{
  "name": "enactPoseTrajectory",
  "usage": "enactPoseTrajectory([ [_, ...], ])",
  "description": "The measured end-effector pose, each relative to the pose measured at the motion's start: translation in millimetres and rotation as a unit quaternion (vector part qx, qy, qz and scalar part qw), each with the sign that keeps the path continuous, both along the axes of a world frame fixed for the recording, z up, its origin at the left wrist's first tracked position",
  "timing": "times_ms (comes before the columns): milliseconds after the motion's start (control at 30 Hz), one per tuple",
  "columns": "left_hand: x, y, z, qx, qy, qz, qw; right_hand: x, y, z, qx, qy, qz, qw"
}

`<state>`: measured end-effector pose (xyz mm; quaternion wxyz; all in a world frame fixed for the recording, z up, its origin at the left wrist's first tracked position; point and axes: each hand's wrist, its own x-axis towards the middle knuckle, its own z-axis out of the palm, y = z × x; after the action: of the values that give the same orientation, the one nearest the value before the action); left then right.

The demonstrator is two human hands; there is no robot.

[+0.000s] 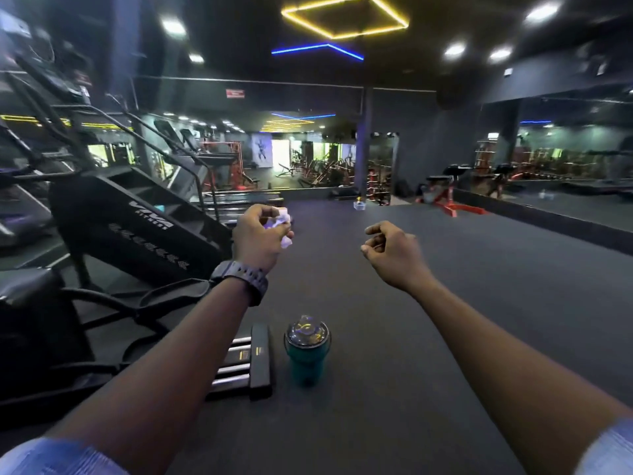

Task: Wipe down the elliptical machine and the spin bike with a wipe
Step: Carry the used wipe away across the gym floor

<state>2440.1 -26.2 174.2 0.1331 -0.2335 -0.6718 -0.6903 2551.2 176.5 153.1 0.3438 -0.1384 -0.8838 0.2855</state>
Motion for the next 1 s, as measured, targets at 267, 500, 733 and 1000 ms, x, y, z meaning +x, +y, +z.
enactPoseTrajectory([
  [267, -107.4, 51.8, 6.4, 0.023, -0.009, 0.039, 0.999, -144.3, 58.8, 5.5, -0.009, -0.015, 0.015, 1.000],
  [500, -210.6, 98.9, -13.6, 0.007, -0.021, 0.049, 0.999, -264.3, 107.9, -15.1, 0.004, -0.042, 0.037, 0.998],
  [733, -322.5, 149.0, -47.4, 0.012, -0.075, 0.028, 0.997, -388.5, 167.5, -43.2, 0.001, -0.076, 0.042, 0.996],
  [1000, -463.2, 183.1, -130.0, 0.041, -0.195, 0.009, 0.980, -523.6, 197.5, -114.6, -0.015, -0.137, 0.058, 0.989],
])
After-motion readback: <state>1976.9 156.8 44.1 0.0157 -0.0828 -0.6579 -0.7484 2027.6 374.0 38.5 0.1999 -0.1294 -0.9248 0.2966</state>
